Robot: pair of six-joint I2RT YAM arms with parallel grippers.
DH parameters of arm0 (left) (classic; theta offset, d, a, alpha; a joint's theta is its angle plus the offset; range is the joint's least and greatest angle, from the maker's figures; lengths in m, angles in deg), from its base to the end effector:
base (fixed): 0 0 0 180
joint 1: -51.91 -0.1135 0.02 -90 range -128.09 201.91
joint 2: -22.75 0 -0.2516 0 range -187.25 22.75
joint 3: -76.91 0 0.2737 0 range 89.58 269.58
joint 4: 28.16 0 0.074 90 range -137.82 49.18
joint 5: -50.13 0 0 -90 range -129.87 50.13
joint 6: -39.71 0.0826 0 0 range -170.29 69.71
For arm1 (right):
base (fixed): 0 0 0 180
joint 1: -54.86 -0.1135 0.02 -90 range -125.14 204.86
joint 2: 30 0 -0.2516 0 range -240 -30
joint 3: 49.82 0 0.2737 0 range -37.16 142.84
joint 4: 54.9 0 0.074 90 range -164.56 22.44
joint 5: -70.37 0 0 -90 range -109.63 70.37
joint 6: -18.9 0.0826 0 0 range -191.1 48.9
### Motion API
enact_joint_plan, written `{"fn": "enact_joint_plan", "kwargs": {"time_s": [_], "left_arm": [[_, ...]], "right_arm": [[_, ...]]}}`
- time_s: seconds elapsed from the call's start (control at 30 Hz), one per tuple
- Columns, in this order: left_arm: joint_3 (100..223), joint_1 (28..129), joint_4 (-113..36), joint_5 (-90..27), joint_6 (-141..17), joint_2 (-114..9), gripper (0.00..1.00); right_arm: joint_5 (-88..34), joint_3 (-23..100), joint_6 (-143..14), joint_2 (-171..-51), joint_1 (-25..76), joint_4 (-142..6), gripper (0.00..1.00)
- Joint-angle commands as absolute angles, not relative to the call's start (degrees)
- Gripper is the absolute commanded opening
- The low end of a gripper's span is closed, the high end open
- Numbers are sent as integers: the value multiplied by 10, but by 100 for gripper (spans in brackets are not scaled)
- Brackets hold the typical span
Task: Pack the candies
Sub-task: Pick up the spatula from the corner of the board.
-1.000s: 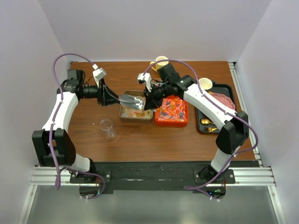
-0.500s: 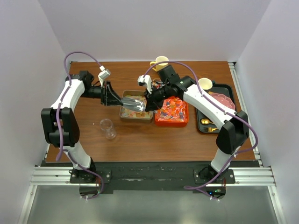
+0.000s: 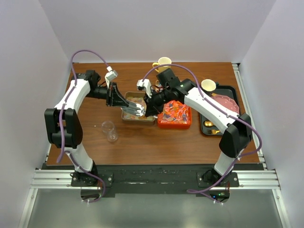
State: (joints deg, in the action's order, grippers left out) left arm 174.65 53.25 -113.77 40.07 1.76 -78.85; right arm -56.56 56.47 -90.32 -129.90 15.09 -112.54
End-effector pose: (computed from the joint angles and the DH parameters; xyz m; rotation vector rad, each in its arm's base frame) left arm 0.3425 -0.0894 0.2531 0.9310 1.8338 -1.5537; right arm 0.2933 0.3087 0.2826 -1.4438 1.9732 0.9502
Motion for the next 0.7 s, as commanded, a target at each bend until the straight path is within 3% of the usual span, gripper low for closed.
{"fn": "enact_joint_plan", "kwargs": {"time_s": [0.0, 0.07, 0.2, 0.3, 0.47, 0.67], "left_arm": [[1766, 541, -1139, 432, -11, -797, 0], [1767, 541, -1111, 426, -40, -798, 0], [1762, 541, -1005, 380, -212, -788, 0], [1725, 540, -841, 334, -398, -753, 0], [1678, 540, -647, 312, -626, -738, 0], [1658, 541, -619, 306, -659, -726, 0]], "right_arm": [[-558, 590, -918, -1281, 148, -1102, 0], [-544, 591, -921, -1273, 148, -1106, 0], [-474, 586, -942, -1234, 150, -1100, 40], [-442, 530, -949, -1169, 160, -1034, 52], [-419, 380, -983, -1049, 146, -870, 57], [-399, 361, -1003, -1061, 132, -851, 55]]}}
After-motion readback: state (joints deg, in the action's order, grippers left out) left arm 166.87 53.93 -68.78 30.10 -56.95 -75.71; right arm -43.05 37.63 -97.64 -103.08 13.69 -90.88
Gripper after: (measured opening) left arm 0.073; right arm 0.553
